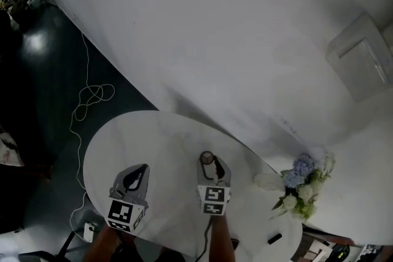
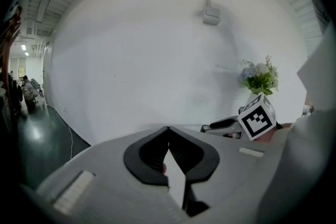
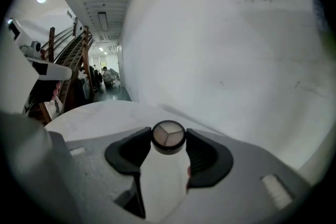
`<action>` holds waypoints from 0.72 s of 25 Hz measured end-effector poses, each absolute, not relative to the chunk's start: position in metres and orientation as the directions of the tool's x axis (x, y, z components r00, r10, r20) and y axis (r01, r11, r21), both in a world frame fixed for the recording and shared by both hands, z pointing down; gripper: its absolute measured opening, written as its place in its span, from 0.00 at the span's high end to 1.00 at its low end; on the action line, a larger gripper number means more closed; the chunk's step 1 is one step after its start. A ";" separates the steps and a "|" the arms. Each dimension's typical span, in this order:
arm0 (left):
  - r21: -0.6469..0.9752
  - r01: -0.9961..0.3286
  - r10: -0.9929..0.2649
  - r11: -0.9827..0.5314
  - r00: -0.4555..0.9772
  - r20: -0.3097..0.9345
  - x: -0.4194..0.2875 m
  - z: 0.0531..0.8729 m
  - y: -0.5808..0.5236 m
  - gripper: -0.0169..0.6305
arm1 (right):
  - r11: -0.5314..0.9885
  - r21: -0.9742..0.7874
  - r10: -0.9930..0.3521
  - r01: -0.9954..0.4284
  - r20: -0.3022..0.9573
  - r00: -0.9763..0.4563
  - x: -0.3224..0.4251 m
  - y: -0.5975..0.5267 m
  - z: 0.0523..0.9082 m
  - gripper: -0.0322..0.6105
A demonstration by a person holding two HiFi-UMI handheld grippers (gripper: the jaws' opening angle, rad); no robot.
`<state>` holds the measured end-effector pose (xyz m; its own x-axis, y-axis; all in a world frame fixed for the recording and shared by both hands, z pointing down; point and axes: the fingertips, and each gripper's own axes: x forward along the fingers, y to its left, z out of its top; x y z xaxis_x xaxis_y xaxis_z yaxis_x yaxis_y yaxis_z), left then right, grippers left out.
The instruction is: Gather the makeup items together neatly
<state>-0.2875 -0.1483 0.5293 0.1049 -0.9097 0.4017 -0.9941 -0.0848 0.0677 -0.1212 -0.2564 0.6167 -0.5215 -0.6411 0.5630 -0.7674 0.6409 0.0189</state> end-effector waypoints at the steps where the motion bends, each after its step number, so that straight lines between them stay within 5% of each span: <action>1: 0.068 -0.993 -0.910 -0.095 0.114 0.398 -0.286 0.526 -0.147 0.96 | 0.635 0.022 -0.650 -0.772 0.556 -0.519 -0.119 -0.252 0.610 0.62; 18: 0.067 -0.955 -0.881 -0.290 0.294 0.371 -0.238 0.500 -0.105 0.96 | 0.501 0.061 -0.763 -0.863 0.502 -0.408 -0.071 -0.148 0.536 0.62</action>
